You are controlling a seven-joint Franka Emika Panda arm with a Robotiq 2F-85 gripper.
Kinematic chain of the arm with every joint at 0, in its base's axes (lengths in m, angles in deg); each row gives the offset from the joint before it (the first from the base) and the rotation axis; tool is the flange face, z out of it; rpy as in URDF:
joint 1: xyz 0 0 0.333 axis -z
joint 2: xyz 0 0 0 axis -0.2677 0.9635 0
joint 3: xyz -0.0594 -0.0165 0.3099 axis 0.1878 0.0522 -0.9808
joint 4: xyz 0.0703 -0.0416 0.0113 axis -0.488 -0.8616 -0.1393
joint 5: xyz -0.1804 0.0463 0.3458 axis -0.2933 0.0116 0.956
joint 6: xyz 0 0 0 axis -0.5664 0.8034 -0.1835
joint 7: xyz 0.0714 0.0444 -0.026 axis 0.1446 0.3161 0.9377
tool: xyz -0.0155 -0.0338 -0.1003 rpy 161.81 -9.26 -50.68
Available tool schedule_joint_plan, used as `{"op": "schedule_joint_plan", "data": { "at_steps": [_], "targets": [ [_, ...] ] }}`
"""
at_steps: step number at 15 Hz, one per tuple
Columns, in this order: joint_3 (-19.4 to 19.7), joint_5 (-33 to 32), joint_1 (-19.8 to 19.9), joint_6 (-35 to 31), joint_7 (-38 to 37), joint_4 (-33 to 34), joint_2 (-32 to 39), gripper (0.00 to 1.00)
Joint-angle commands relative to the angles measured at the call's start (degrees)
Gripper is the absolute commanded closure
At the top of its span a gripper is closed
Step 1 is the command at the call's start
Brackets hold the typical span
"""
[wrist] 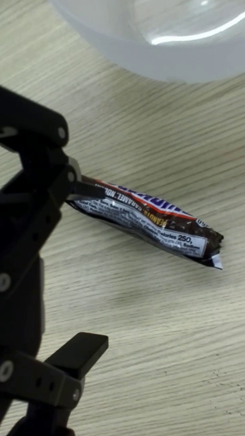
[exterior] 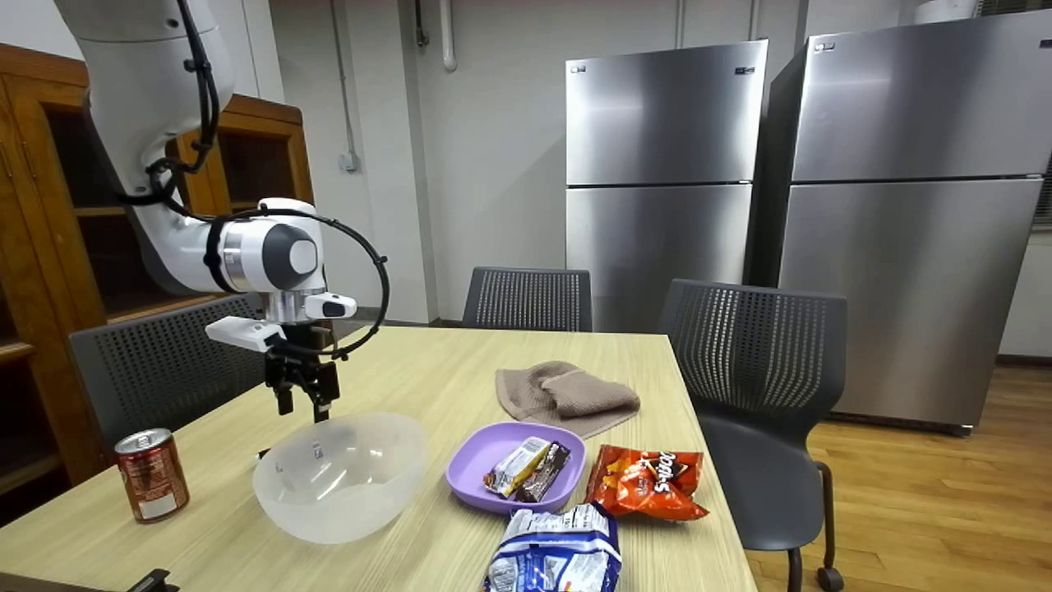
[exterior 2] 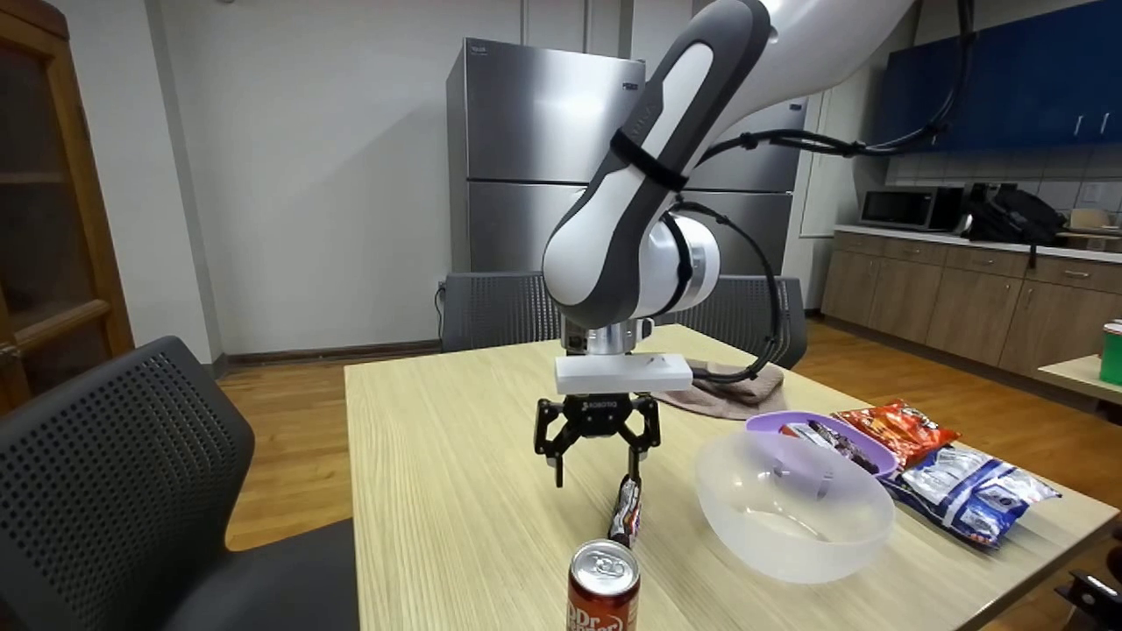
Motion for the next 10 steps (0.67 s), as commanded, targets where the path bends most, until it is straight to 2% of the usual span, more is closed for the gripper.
{"op": "schedule_joint_plan", "data": {
  "at_steps": [1,10],
  "targets": [
    [0.47,0.65,-0.63,-0.41,-2.33,-0.73,-0.17,0.00],
    [1.19,0.98,-0.27,-2.02,-2.47,-3.76,-0.95,0.00]
  ]
}}
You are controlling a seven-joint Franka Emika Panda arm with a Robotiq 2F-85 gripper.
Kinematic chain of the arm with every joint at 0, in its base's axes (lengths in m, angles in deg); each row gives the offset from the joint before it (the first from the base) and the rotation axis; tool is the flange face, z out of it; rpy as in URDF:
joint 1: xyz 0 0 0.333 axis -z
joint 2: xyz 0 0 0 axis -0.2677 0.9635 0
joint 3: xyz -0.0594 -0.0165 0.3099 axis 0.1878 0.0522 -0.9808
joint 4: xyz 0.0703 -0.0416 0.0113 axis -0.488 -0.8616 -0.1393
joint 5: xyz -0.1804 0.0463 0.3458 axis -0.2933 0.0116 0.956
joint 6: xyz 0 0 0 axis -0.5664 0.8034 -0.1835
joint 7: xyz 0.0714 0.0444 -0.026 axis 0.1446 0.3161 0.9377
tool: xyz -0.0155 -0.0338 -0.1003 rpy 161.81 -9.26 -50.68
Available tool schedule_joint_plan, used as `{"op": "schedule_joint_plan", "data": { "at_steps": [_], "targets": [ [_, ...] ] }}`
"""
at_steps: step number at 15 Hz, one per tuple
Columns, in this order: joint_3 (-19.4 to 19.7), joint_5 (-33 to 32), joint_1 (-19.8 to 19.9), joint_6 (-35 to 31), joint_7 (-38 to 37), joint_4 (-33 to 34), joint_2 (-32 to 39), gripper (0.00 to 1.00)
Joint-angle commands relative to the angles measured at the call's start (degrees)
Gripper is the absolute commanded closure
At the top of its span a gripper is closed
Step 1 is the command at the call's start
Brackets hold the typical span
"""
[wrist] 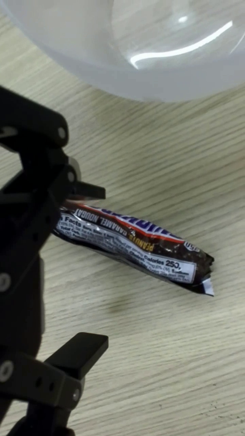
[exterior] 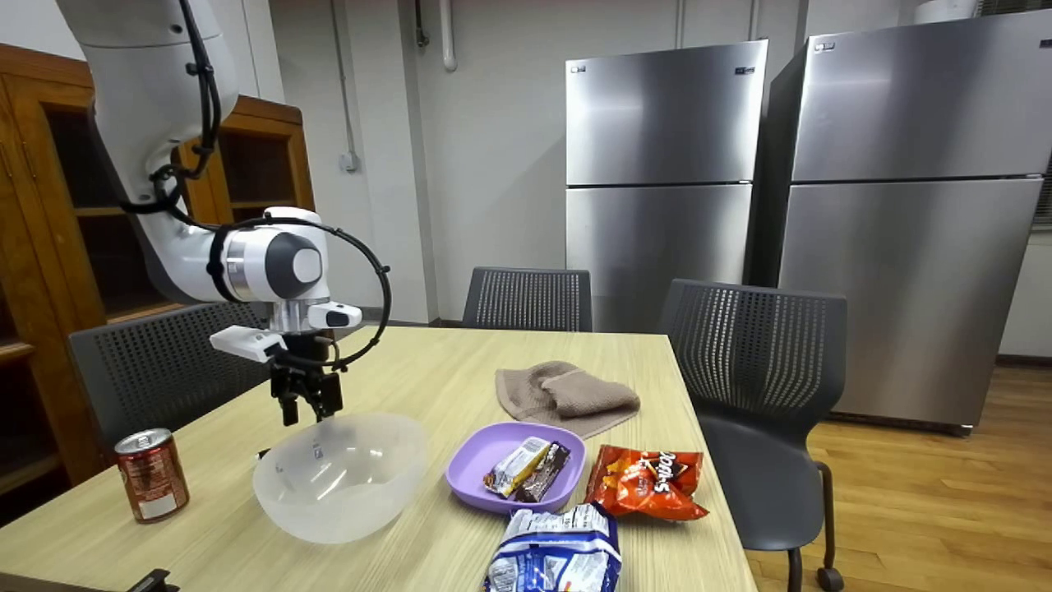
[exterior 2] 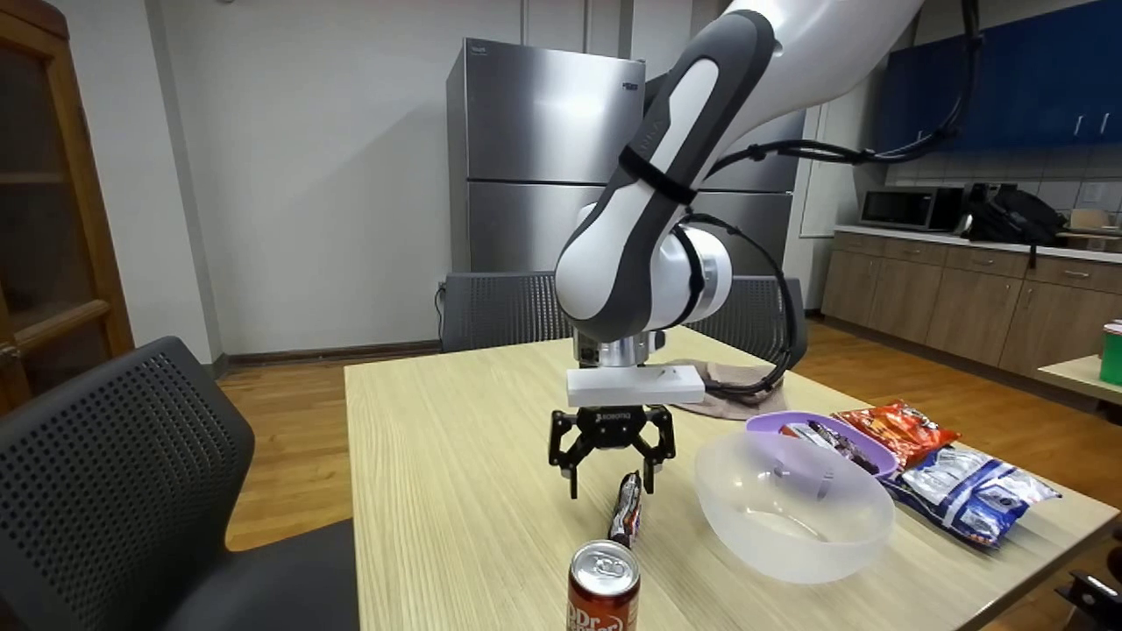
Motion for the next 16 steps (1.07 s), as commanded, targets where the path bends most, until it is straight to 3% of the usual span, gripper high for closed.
{"op": "schedule_joint_plan", "data": {
  "at_steps": [1,9,10,12,16],
  "targets": [
    [0.33,0.54,-0.31,-1.23,-1.11,-2.08,-1.12,0.00],
    [0.94,0.71,-0.21,-1.75,-1.71,-2.69,-0.81,0.00],
    [1.07,0.62,-0.27,-1.87,-1.91,-2.72,-0.85,0.25],
    [1.24,0.53,-0.34,-2.09,-2.15,-2.75,-0.83,0.32],
    [1.57,0.67,-0.10,-2.45,-2.40,-2.86,-1.01,0.65]
  ]
}}
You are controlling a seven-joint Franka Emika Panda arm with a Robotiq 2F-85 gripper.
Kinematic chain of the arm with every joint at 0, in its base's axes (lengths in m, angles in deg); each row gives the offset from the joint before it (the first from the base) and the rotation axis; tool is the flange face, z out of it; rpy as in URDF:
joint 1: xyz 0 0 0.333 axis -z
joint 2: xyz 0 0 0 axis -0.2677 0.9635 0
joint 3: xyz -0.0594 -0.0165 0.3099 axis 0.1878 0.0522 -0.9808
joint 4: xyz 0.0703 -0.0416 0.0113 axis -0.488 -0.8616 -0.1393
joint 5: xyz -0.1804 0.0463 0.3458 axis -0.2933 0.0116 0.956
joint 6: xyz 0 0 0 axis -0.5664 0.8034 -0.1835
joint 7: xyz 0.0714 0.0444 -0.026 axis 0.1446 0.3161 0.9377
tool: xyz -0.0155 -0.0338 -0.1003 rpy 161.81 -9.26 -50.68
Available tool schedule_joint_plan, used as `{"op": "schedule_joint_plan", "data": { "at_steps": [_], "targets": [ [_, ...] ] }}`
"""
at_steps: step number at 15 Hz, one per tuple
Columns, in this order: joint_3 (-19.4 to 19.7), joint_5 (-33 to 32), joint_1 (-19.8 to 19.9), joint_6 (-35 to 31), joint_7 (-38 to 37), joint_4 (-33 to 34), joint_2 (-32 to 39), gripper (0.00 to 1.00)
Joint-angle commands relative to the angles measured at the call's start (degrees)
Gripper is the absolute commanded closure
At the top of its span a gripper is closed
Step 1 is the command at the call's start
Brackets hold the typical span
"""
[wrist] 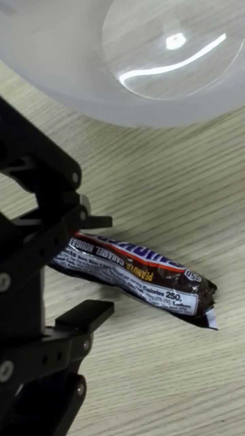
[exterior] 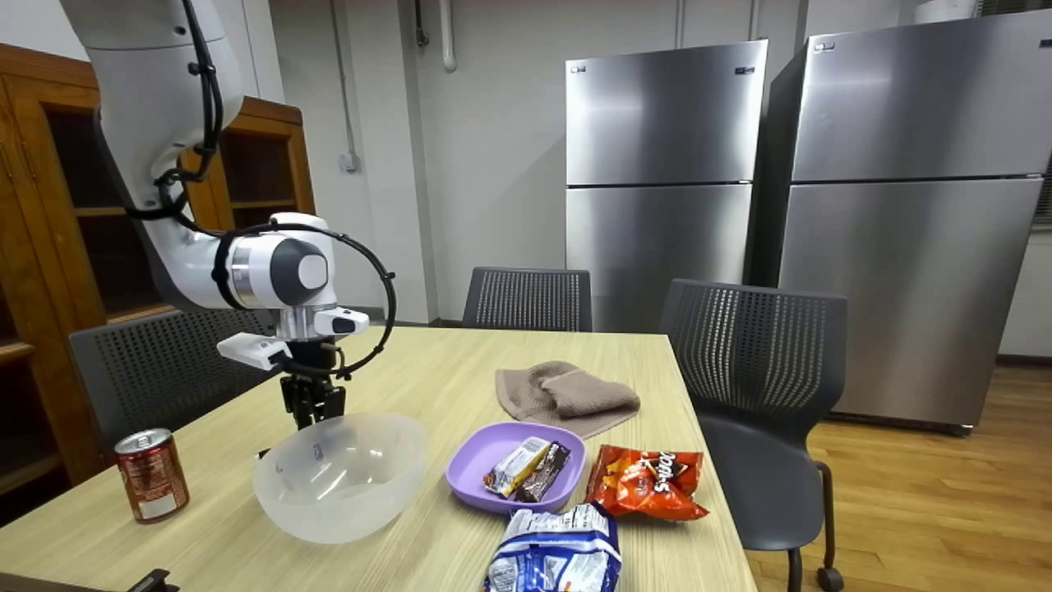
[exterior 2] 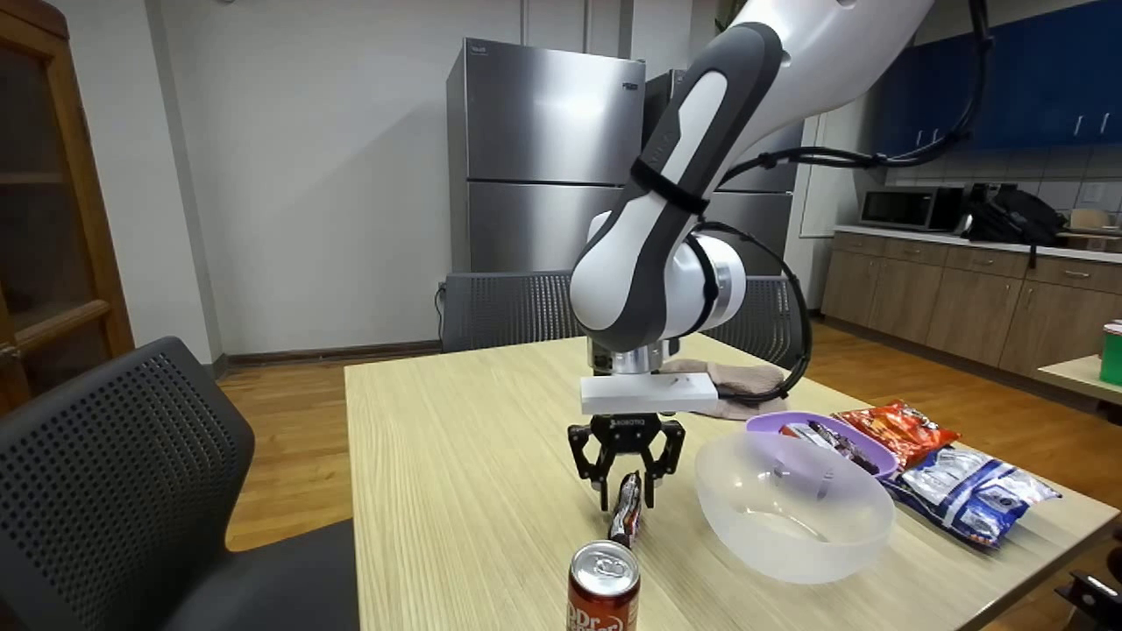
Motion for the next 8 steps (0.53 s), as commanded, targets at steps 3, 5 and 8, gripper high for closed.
{"op": "schedule_joint_plan", "data": {
  "at_steps": [3,5,8],
  "targets": [
    [0.61,0.66,-0.02,-1.36,-1.66,-1.18,-1.08,0.88],
    [0.90,0.47,-0.17,-1.41,-1.83,-1.18,-1.09,0.99],
    [1.95,-0.81,-1.53,-1.91,-2.85,-2.44,-2.41,0.96]
  ]
}}
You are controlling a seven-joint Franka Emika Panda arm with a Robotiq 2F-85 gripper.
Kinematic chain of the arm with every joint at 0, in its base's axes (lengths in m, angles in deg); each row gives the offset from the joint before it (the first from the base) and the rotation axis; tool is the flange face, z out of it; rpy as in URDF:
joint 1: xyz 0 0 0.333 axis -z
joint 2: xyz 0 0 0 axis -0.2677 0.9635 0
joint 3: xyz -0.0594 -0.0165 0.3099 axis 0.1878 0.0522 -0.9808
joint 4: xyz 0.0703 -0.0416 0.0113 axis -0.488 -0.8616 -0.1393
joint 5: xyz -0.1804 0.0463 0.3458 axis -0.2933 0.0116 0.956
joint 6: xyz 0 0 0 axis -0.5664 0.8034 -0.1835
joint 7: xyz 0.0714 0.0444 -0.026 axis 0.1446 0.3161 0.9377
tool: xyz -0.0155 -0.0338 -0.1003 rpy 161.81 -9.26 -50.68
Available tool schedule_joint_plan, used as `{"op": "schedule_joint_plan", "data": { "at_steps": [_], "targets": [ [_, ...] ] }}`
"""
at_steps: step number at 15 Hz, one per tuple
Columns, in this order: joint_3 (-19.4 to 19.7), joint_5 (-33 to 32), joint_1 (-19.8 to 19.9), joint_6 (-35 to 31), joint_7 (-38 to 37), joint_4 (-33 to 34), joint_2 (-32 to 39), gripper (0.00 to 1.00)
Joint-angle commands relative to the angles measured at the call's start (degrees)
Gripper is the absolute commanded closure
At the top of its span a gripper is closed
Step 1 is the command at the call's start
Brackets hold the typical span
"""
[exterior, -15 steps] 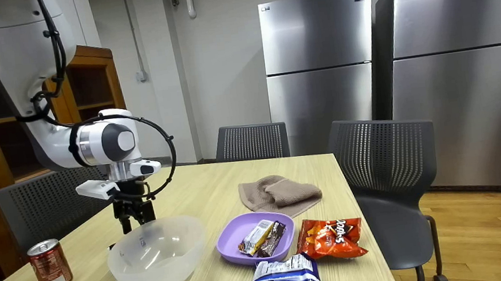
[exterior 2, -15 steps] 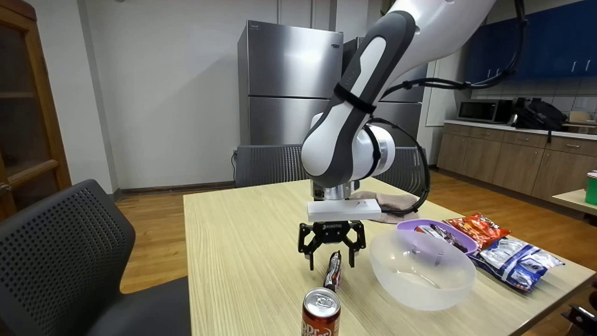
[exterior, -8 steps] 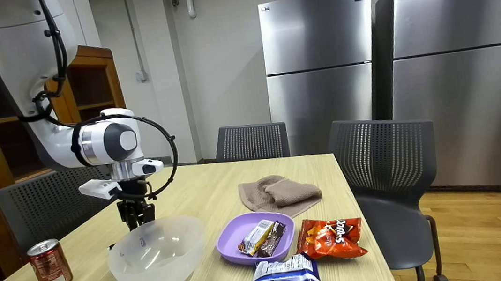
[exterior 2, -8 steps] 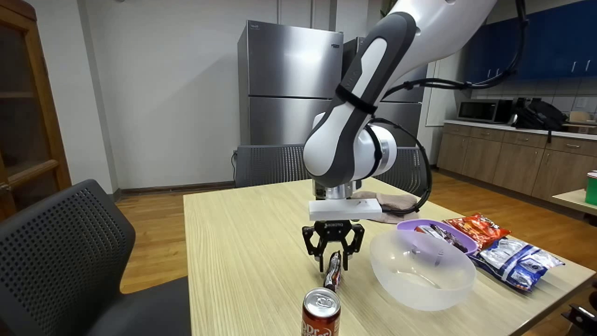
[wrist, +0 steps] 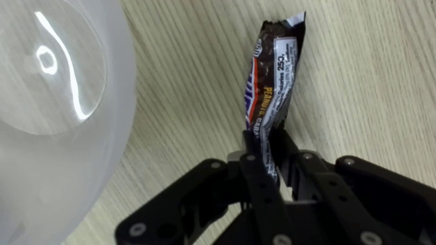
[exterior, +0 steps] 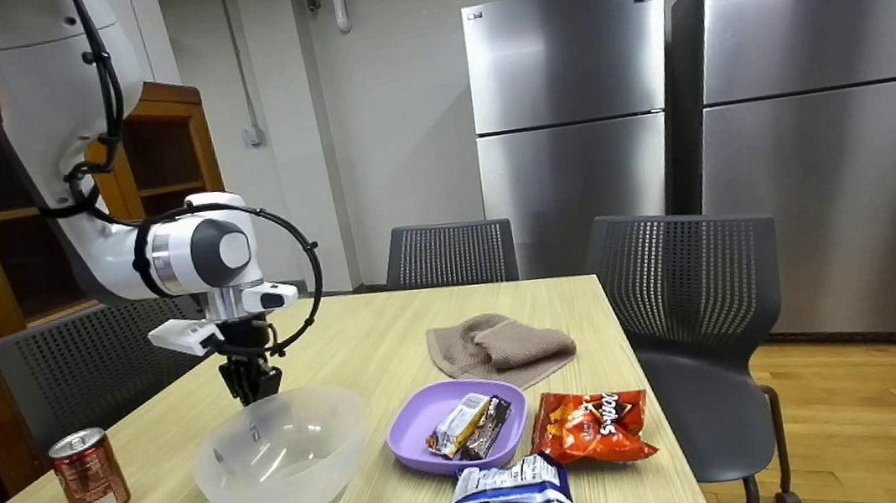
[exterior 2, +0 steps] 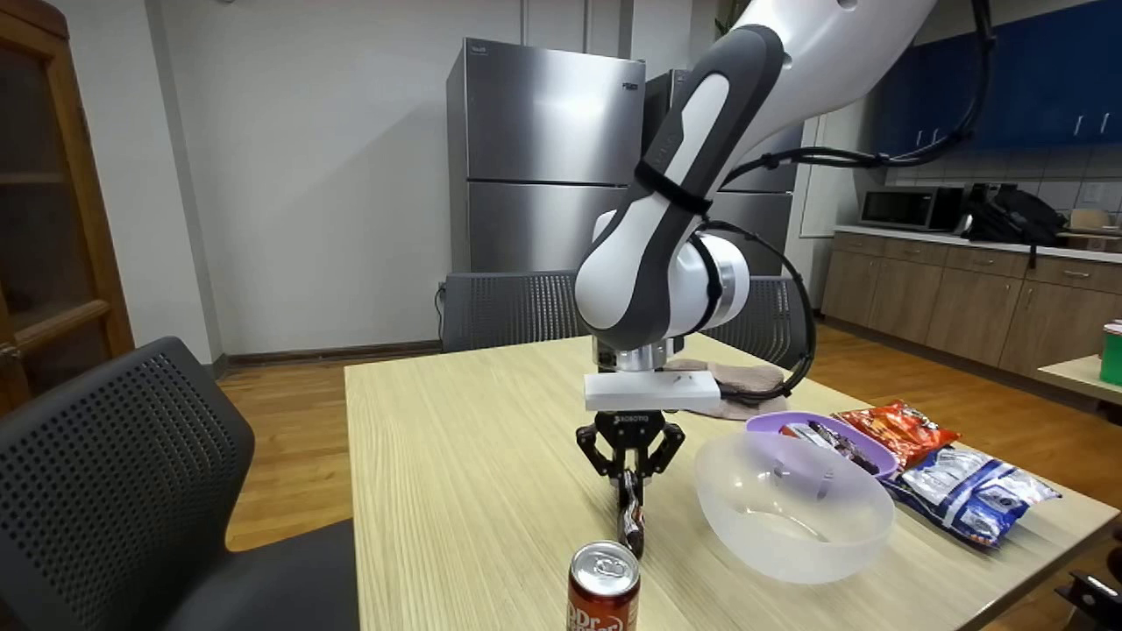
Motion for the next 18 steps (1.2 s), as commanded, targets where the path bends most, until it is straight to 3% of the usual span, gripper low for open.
{"op": "schedule_joint_plan", "data": {
  "at_steps": [1,5,11,18],
  "targets": [
    [1.12,-1.10,-1.70,-1.10,-2.21,-2.92,-3.11,0.95],
    [1.64,-2.19,-2.30,-0.88,-1.95,-4.17,-5.87,0.96],
    [2.28,-1.79,-0.05,-0.15,-1.45,-4.88,-9.94,0.96],
    [3.27,0.53,6.23,-0.13,0.44,-5.21,-12.80,0.96]
  ]
}}
